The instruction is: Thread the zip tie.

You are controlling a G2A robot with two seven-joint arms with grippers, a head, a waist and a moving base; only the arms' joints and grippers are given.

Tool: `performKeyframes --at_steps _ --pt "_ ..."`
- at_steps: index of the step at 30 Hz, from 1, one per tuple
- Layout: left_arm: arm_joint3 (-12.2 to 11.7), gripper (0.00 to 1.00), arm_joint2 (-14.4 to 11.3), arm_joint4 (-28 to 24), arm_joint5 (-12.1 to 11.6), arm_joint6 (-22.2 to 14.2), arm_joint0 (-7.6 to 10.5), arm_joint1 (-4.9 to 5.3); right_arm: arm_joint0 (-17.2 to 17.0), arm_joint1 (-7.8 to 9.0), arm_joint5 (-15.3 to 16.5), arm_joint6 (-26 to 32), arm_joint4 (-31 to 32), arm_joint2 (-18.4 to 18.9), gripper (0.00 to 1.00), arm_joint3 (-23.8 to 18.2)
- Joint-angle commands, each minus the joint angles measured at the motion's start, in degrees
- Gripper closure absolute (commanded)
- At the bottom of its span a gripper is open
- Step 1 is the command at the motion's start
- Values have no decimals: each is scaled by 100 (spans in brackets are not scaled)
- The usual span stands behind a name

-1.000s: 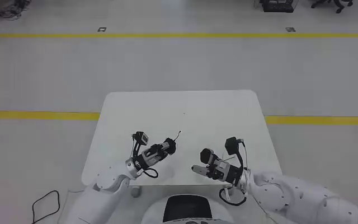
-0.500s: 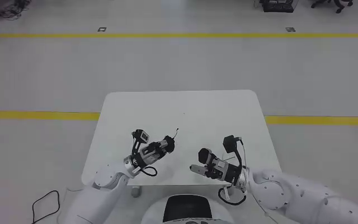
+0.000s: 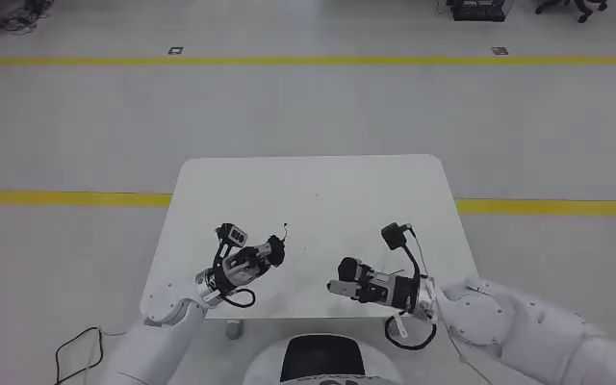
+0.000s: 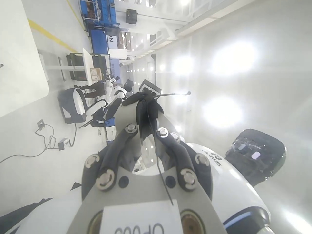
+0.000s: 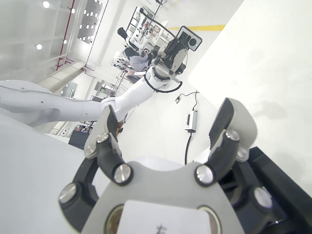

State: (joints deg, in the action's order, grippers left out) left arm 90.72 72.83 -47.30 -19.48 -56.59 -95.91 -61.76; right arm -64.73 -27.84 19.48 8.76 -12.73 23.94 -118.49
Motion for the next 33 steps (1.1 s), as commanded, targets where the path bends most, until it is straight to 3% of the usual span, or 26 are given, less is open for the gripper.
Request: performKeyframes --at_steps 1,7,13,20,25,29,33 --pt "-1 100 4 -11 0 -11 -1 1 -114 -24 0 366 -294 238 0 48" --pt "9 100 -6 -38 0 -20 -7 -2 -611 -168 0 1247 -882 1050 0 280" --pt "6 100 -118 -52 0 -32 -13 -19 -1258 -471 0 2142 -1375 1978 0 537" --pt "-24 100 -424 -31 97 -127 82 -52 -1999 -1062 0 3467 -2048 3062 0 989" --pt "-100 100 -605 -1 104 -100 184 -77 -2434 -1627 0 4561 -2389 3846 0 1472" --pt "-105 100 -692 40 104 -141 228 -82 -2621 -2067 0 5233 -2458 4259 0 1810" --pt "-105 100 -692 40 104 -141 228 -82 -2621 -2067 0 5233 -2458 4259 0 1810"
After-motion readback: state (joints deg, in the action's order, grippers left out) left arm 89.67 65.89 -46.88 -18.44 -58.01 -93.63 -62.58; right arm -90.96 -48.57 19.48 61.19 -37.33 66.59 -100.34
